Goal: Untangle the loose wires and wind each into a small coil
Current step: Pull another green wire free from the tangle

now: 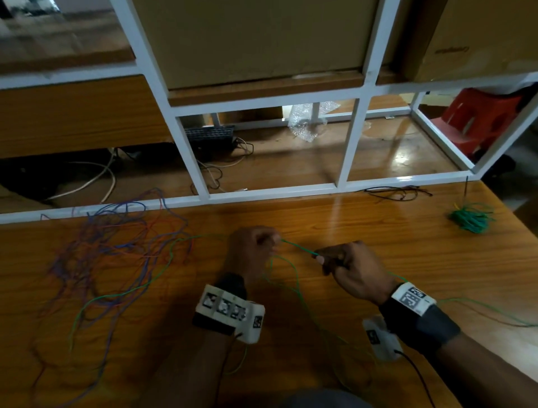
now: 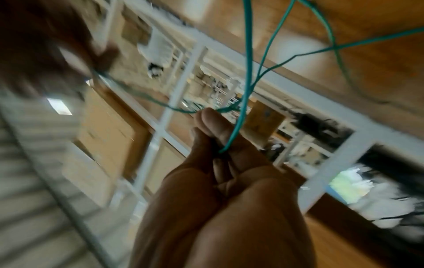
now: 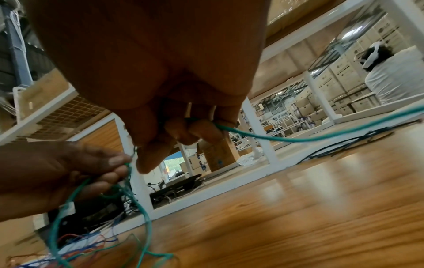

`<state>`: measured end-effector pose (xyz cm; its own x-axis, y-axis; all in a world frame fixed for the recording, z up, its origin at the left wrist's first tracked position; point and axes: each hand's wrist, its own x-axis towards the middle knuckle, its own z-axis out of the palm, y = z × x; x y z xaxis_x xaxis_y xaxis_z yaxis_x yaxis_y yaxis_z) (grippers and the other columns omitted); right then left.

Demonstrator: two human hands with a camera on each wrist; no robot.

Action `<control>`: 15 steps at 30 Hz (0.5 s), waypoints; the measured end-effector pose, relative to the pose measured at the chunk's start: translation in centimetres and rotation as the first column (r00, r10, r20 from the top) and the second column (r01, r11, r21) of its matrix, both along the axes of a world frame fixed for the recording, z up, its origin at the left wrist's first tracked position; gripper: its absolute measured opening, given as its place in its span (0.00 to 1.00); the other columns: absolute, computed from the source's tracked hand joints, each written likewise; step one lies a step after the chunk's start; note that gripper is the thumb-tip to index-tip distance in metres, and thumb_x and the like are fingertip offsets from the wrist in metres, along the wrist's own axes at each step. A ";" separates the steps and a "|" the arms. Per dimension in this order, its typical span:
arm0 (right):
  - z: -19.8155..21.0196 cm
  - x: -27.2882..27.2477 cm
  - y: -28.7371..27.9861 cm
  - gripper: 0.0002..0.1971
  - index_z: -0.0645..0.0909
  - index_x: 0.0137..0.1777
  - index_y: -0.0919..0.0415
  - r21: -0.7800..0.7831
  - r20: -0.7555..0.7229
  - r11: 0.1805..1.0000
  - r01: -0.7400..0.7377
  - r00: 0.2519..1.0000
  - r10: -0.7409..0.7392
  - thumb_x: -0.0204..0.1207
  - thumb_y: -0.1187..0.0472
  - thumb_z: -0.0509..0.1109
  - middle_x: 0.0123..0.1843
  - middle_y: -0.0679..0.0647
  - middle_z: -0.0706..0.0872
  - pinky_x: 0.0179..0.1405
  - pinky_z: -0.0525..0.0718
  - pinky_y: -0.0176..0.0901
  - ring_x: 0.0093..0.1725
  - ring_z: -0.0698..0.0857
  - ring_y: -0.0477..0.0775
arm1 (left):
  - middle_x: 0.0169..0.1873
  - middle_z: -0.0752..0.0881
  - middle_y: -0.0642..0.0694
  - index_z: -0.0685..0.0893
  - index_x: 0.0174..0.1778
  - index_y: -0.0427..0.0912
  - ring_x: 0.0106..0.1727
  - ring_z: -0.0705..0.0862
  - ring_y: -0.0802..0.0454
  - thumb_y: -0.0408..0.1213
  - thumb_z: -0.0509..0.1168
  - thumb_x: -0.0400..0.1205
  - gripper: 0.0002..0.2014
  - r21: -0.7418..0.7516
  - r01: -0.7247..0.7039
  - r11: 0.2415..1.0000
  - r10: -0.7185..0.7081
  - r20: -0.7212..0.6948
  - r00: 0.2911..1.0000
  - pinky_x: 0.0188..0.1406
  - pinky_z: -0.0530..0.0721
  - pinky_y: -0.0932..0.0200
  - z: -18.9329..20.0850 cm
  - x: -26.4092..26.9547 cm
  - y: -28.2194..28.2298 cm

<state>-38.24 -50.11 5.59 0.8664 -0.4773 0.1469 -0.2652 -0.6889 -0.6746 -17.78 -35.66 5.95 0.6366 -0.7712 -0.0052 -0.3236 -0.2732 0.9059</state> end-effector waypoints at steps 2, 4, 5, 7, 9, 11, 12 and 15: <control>-0.6 -1.0 -0.9 0.11 0.91 0.40 0.47 0.008 -0.034 0.999 0.047 0.998 -0.046 0.81 0.50 0.70 0.35 0.42 0.92 0.29 0.83 0.45 0.30 0.87 0.41 | 0.37 0.90 0.42 0.88 0.45 0.38 0.37 0.86 0.47 0.26 0.68 0.84 0.06 -0.080 -0.105 0.991 0.083 -0.245 0.966 0.34 0.86 0.59 -0.5 2.4 1.0; -1.4 -2.4 -2.3 0.14 0.87 0.33 0.38 0.007 -0.035 0.995 0.097 0.995 -0.096 0.80 0.46 0.67 0.34 0.43 0.92 0.27 0.83 0.47 0.27 0.86 0.41 | 0.37 0.90 0.41 0.88 0.42 0.41 0.35 0.86 0.47 0.28 0.68 0.85 0.08 -0.063 -0.200 0.978 0.179 -0.244 0.953 0.33 0.86 0.59 -0.8 4.8 2.5; -1.6 -3.1 -3.1 0.15 0.85 0.31 0.36 -0.009 -0.033 0.992 0.124 0.992 -0.124 0.80 0.45 0.66 0.33 0.45 0.92 0.26 0.83 0.47 0.25 0.85 0.41 | 0.36 0.91 0.42 0.89 0.41 0.43 0.34 0.88 0.49 0.30 0.69 0.84 0.08 -0.008 -0.269 0.963 0.263 -0.175 0.949 0.34 0.88 0.58 -1.0 6.1 3.6; -1.8 -5.0 -4.9 0.17 0.84 0.29 0.38 -0.038 -0.018 0.981 0.191 0.981 -0.192 0.80 0.47 0.65 0.35 0.49 0.93 0.26 0.84 0.49 0.26 0.85 0.42 | 0.32 0.89 0.45 0.89 0.36 0.46 0.28 0.87 0.61 0.30 0.66 0.85 0.13 0.038 -0.452 0.891 0.454 -0.078 0.888 0.34 0.90 0.60 -1.2 9.1 6.7; -1.8 -7.1 -6.5 0.18 0.82 0.27 0.37 -0.050 -0.008 0.967 0.251 0.968 -0.252 0.79 0.47 0.64 0.37 0.51 0.94 0.28 0.85 0.49 0.27 0.86 0.44 | 0.26 0.85 0.49 0.84 0.32 0.41 0.23 0.84 0.63 0.25 0.58 0.87 0.19 -0.004 -0.507 0.862 0.502 -0.134 0.854 0.28 0.85 0.56 -1.0 11.3 9.6; -2.0 -8.5 -7.2 0.16 0.82 0.28 0.33 -0.051 -0.030 0.964 0.262 0.964 -0.263 0.77 0.41 0.61 0.36 0.50 0.94 0.30 0.87 0.51 0.28 0.87 0.49 | 0.22 0.85 0.54 0.79 0.33 0.38 0.25 0.86 0.60 0.26 0.57 0.89 0.17 0.008 -0.533 0.846 0.531 -0.114 0.840 0.26 0.81 0.47 -1.2 12.6 11.4; -1.9 -8.6 -7.1 0.15 0.83 0.31 0.32 -0.044 -0.040 0.966 0.255 0.966 -0.257 0.76 0.39 0.60 0.35 0.48 0.93 0.30 0.87 0.52 0.28 0.88 0.50 | 0.22 0.85 0.55 0.80 0.33 0.42 0.30 0.89 0.56 0.30 0.61 0.88 0.16 0.100 -0.537 0.837 0.540 -0.002 0.842 0.25 0.81 0.51 -1.0 12.4 11.3; -2.2 -7.6 -6.2 0.18 0.91 0.38 0.41 -0.052 -0.028 0.983 0.174 0.984 -0.176 0.77 0.39 0.61 0.31 0.44 0.91 0.28 0.87 0.50 0.27 0.88 0.47 | 0.42 0.90 0.36 0.91 0.45 0.44 0.47 0.88 0.33 0.38 0.69 0.84 0.06 0.230 -0.524 0.820 0.388 0.449 0.805 0.40 0.83 0.49 -0.3 10.2 9.9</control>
